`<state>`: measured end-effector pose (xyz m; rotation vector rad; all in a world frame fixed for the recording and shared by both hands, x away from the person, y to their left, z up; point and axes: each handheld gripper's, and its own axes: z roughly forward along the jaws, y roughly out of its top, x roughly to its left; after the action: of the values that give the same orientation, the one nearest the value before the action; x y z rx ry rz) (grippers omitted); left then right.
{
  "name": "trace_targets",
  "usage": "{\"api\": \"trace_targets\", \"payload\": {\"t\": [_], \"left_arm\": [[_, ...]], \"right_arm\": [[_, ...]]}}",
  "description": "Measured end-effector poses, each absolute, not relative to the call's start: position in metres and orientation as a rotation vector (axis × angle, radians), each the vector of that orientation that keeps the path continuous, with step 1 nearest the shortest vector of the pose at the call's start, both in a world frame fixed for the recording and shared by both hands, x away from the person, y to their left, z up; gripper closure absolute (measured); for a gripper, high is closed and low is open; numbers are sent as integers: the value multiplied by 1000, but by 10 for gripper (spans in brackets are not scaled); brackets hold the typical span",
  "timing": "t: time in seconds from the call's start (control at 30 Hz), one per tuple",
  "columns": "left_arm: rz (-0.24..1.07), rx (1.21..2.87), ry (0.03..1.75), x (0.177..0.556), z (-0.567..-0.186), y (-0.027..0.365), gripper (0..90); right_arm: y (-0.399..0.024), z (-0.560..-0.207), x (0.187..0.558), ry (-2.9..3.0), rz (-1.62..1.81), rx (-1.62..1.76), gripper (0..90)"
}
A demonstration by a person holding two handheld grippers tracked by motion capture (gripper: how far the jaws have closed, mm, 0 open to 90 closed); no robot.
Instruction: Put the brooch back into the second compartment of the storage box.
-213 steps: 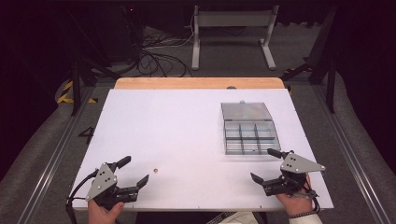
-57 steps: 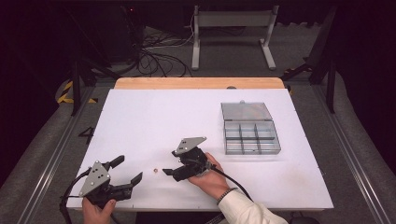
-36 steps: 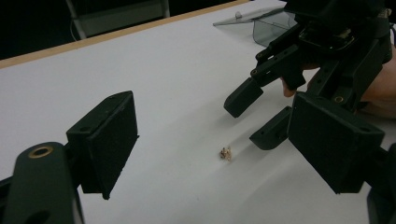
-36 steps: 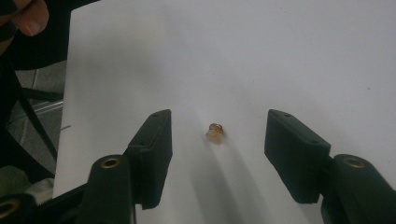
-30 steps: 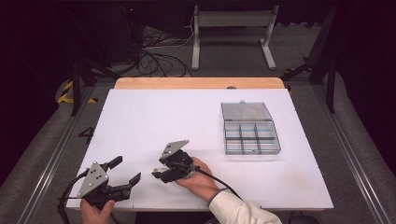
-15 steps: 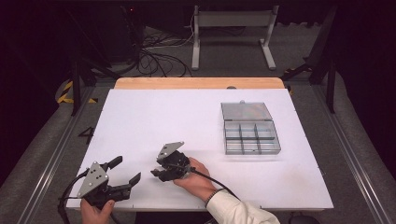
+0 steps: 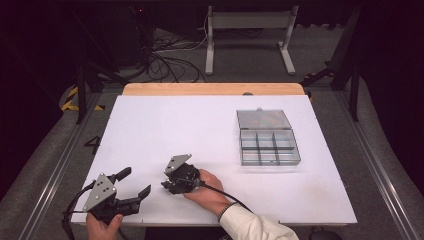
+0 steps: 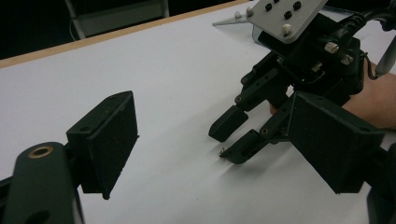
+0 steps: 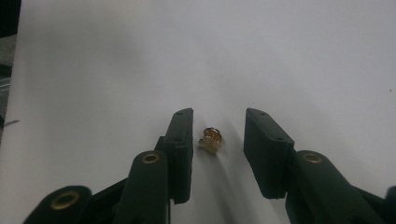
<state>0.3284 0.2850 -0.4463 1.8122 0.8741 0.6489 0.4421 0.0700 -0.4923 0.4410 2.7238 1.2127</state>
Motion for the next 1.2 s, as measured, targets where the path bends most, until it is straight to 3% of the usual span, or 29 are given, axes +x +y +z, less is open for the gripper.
{"api": "trace_targets", "payload": {"t": [0.5, 1.2], "left_arm": [[640, 1812, 881, 329, -447, 285, 168], [642, 1815, 875, 330, -447, 285, 168]], "right_arm": [[73, -493, 441, 2713, 1186, 419, 785], [54, -471, 439, 2675, 1243, 425, 791]]}}
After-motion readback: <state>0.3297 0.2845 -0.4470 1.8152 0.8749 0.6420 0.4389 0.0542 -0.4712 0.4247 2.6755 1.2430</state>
